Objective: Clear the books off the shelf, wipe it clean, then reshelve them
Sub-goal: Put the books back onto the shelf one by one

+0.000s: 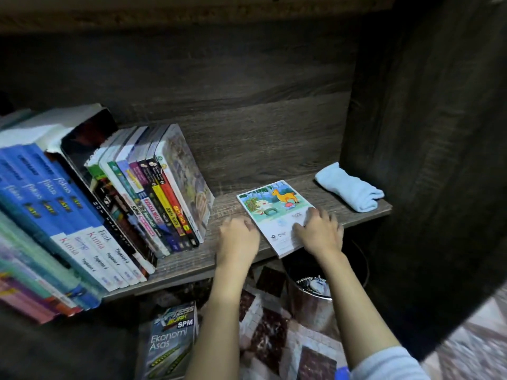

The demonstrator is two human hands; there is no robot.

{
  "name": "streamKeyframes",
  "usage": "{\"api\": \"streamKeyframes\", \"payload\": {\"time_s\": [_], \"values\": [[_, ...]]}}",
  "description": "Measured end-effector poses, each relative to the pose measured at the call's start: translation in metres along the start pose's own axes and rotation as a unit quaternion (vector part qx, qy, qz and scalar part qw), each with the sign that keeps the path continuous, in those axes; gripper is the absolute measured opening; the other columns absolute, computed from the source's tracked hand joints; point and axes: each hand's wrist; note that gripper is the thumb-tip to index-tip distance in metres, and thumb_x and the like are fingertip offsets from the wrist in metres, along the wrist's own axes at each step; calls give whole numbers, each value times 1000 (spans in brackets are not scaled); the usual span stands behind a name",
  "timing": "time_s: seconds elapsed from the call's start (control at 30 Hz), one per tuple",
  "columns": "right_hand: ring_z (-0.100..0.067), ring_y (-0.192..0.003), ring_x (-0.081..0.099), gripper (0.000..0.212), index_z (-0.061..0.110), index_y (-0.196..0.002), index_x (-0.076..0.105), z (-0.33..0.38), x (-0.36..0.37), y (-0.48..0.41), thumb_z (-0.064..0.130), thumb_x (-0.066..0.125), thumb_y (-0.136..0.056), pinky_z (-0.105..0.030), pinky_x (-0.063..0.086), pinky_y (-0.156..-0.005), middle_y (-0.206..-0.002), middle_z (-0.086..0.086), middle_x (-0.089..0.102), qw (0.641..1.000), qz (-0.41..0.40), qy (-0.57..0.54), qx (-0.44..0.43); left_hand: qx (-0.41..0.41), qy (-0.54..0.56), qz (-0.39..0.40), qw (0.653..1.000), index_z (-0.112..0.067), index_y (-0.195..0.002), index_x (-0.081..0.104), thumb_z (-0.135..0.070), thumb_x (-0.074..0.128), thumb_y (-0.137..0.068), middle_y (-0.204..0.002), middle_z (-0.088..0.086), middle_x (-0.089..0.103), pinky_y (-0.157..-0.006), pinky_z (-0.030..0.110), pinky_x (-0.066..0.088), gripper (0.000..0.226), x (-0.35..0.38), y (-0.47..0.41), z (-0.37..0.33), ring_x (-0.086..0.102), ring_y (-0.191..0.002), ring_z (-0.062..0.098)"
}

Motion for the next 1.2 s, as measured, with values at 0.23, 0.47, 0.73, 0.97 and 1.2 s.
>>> {"api": "streamKeyframes", "payload": {"time_s": [0.23,0.47,0.73,0.97,1.2], "values": [[-30,-132,30,61,12,-135,42,2,-11,9,47,55,-87,-40,29,-104,-142,-12,37,1000,-11,0,13,-27,-52,117,991,-2,-111,64,-15,42,-92,-121,22,58,-90,36,43,32,18,4,-1,53,-113,37],[-36,-129,37,69,9,-136,34,8,-18,20,39,67,-83,-42,38,-98,-139,-17,38,995,-19,-82,55,-50,-86,117,988,5,-118,55,-16,41,-95,-127,25,51,-93,37,41,34,18,2,1,49,-117,39],[-29,-101,61,40,10,-103,59,2,-16,22,38,71,-77,-33,48,-79,-113,-11,62,956,26,-264,126,-105,-154,98,978,-6,-127,50,-22,45,-94,-135,18,47,-97,40,41,36,5,3,12,45,-125,35],[-31,-91,67,11,13,-83,57,14,-9,25,4,62,-83,-48,55,-83,-98,-14,69,876,67,-466,107,-119,-83,113,983,-12,-122,54,-19,45,-90,-127,13,56,-91,38,45,34,3,1,28,54,-115,32],[-30,-96,61,41,16,-112,40,26,-18,36,-15,46,-85,-44,52,-79,-103,-11,61,850,134,-507,39,-121,-24,126,984,-21,-111,59,-22,47,-82,-110,13,65,-89,47,51,31,10,-8,44,63,-100,33]]}}
Point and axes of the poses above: each hand's wrist, its own y-axis away from the middle knuckle, its own x-axis out of the palm, z = x × y
